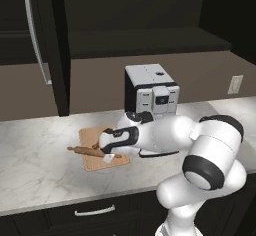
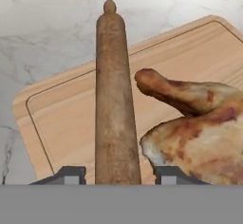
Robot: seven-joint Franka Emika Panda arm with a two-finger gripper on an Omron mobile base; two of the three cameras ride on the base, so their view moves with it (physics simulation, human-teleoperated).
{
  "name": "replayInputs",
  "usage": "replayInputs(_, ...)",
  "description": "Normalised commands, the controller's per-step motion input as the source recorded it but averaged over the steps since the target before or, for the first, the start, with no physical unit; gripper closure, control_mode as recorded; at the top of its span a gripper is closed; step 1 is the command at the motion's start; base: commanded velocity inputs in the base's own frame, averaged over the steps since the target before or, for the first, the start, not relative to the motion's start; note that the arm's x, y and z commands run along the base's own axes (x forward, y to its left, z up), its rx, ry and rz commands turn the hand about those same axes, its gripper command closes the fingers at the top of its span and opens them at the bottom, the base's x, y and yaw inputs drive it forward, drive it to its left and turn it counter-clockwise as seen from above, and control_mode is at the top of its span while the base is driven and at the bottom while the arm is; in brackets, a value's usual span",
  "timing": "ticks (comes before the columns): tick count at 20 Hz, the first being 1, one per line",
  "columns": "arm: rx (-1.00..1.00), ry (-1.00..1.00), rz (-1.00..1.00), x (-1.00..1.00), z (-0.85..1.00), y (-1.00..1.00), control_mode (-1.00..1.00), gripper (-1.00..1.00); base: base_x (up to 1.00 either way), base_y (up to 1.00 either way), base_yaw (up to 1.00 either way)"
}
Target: Open the cabinet, retrieve the rolling pin, and place it next to the meat on the cutting board to prepare for tenderizing.
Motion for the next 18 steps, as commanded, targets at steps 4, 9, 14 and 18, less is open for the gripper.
replayInputs(4, 0.00, -0.03, -0.02, -0.19, 0.36, 0.00, -1.00, -1.00, 0.00, 0.00, 0.00)
replayInputs(9, 0.00, 0.00, -0.03, -0.04, 0.49, 0.00, -1.00, -1.00, 0.00, 0.00, 0.00)
replayInputs(14, 0.00, 0.00, -0.03, -0.08, 0.57, -0.01, -1.00, -1.00, 0.00, 0.00, 0.00)
replayInputs(18, 0.00, 0.01, -0.04, -0.10, 0.67, -0.10, -1.00, -1.00, 0.00, 0.00, 0.00)
